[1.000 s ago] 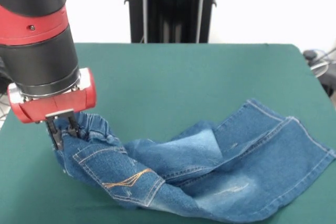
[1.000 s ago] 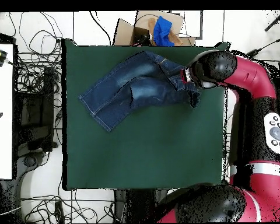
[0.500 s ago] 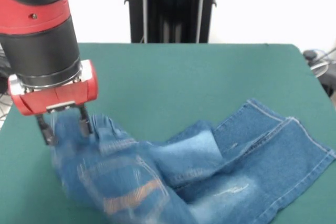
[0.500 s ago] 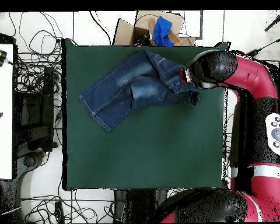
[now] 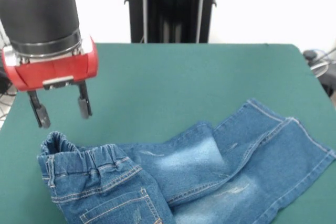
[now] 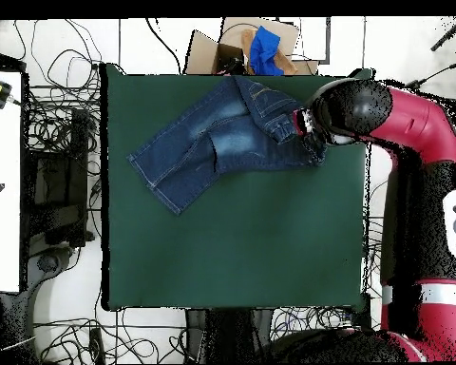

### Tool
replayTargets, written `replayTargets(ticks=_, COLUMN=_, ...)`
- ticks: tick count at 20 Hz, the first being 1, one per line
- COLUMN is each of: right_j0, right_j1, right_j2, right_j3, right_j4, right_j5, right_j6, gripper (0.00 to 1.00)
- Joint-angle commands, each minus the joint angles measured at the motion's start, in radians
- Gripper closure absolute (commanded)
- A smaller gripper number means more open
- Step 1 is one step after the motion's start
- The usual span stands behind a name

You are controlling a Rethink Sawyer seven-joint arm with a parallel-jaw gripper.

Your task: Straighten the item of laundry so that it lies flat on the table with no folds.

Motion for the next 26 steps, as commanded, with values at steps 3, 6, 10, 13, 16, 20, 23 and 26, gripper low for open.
replayTargets(ticks=3, right_j0=0.024, right_j1=-0.059, right_j2=0.003, right_j3=0.258, right_j4=0.019, right_j5=-0.11, right_j6=0.107, gripper=0.0)
replayTargets(ticks=6, right_j0=0.037, right_j1=-0.073, right_j2=-0.004, right_j3=0.343, right_j4=0.021, right_j5=-0.193, right_j6=0.169, gripper=0.0)
replayTargets(ticks=10, right_j0=0.019, right_j1=-0.006, right_j2=0.024, right_j3=0.383, right_j4=0.023, right_j5=-0.314, right_j6=0.164, gripper=0.0)
replayTargets(ticks=13, right_j0=0.033, right_j1=0.025, right_j2=0.01, right_j3=0.414, right_j4=0.022, right_j5=-0.388, right_j6=0.202, gripper=0.0)
replayTargets(ticks=16, right_j0=0.054, right_j1=0.018, right_j2=-0.021, right_j3=0.497, right_j4=0.034, right_j5=-0.499, right_j6=0.297, gripper=0.0)
replayTargets(ticks=20, right_j0=0.135, right_j1=-0.011, right_j2=-0.109, right_j3=0.581, right_j4=0.075, right_j5=-0.589, right_j6=0.43, gripper=0.0)
replayTargets(ticks=23, right_j0=0.2, right_j1=-0.016, right_j2=-0.172, right_j3=0.619, right_j4=0.112, right_j5=-0.646, right_j6=0.493, gripper=0.0)
replayTargets(ticks=26, right_j0=0.224, right_j1=0.001, right_j2=-0.192, right_j3=0.635, right_j4=0.124, right_j5=-0.718, right_j6=0.49, gripper=0.0)
